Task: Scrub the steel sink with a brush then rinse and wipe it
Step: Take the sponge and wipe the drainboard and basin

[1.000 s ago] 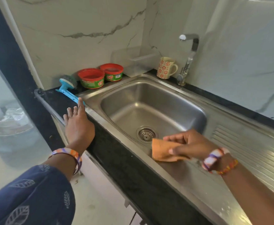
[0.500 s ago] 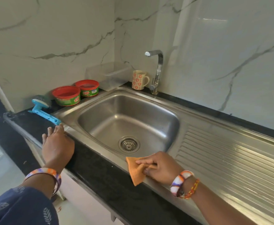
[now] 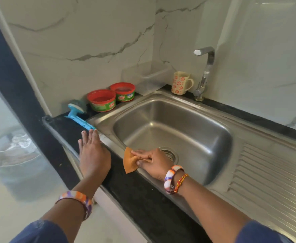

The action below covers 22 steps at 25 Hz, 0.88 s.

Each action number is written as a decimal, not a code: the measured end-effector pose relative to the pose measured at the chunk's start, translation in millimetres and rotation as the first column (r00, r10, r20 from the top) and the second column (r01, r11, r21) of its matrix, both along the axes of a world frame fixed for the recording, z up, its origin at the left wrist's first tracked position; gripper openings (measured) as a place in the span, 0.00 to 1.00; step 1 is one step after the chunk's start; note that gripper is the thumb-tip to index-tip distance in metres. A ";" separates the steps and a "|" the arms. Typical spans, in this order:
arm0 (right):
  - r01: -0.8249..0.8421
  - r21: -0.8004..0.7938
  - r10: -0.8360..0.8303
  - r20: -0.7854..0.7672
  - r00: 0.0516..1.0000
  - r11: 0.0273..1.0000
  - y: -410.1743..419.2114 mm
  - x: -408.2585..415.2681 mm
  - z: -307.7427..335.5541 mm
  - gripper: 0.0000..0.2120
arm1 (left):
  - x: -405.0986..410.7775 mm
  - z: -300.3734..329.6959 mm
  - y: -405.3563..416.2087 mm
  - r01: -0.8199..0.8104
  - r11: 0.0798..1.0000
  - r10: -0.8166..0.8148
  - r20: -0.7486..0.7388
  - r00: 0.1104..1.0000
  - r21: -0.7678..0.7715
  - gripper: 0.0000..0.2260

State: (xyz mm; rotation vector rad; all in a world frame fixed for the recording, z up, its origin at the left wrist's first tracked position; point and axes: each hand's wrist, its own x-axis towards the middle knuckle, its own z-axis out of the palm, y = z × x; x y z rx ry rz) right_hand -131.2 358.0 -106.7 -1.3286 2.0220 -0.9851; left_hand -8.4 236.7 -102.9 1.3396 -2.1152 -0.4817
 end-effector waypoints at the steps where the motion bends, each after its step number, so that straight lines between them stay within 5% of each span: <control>1: -0.016 0.000 0.016 0.009 1.000 1.000 -10.0 0.1 -1.0 0.19 | 0.4 -3.3 -2.3 0.017 1.000 -0.017 -0.016 1.000 0.000 0.23; 6: -0.102 0.027 0.100 0.062 0.993 0.994 -39.8 3.0 1.0 0.19 | 3.3 2.4 -33.3 0.105 0.993 -0.105 -0.004 0.994 0.057 0.22; 12: -0.112 0.034 0.113 -0.024 0.993 0.993 -79.8 17.4 12.4 0.18 | 5.6 25.5 -130.2 0.292 0.957 -0.274 0.362 0.891 0.007 0.18; 22: 0.047 0.100 -0.048 0.010 0.999 0.994 -168.1 37.7 21.4 0.16 | 30.1 33.6 -163.7 0.308 0.950 -0.271 0.360 0.893 -0.049 0.17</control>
